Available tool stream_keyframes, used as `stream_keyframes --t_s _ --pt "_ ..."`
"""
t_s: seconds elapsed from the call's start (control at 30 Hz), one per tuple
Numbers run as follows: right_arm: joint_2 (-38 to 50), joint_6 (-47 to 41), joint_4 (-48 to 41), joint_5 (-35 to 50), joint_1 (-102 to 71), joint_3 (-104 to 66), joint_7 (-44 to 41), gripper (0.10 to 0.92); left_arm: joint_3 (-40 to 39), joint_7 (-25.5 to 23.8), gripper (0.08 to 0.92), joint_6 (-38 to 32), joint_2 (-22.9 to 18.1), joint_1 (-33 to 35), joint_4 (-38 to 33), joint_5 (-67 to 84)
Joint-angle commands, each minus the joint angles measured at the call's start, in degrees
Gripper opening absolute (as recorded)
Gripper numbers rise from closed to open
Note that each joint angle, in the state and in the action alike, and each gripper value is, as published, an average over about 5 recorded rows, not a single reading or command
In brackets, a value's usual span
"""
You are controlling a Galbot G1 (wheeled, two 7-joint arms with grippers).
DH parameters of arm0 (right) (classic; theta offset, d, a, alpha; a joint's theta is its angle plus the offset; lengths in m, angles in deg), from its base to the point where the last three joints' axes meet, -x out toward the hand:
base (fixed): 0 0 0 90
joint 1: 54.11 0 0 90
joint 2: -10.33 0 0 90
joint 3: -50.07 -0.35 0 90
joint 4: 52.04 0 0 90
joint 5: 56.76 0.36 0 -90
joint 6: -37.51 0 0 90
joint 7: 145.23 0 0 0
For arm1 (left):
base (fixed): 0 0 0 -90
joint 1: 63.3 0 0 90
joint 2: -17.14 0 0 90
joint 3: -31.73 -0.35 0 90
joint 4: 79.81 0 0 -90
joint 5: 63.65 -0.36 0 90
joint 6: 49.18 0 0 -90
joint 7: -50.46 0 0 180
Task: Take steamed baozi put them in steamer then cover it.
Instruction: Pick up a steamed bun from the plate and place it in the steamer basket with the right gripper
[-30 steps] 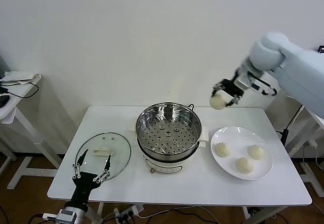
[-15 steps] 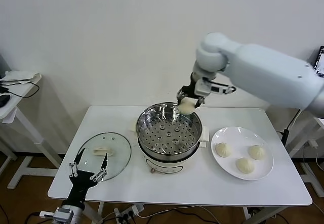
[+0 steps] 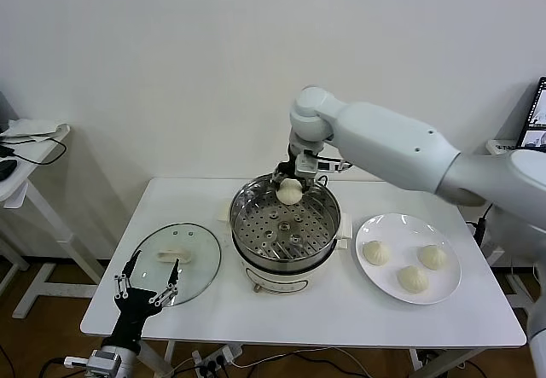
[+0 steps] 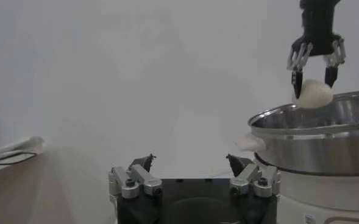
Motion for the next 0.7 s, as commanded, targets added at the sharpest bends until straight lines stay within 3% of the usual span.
stream_keyframes --t_s 0.03,0.57,0.7 --pt "-3.5 1.6 -6.4 -4.0 -3.0 -1.8 1.3 0.662 0.1 -0.1 0.823 -0.5 0.1 -0.1 0.0 0.0" --pt "-3.5 0.5 -8.2 -5.9 -6.2 -3.7 3.9 0.662 -0.2 0.0 0.823 -1.3 0.0 0.0 -0.1 -0.2" --pt "-3.4 -0.5 -7.6 -5.6 -6.5 -3.5 3.9 0.693 -0.2 0.0 0.823 -1.3 0.0 0.0 -0.1 -0.2"
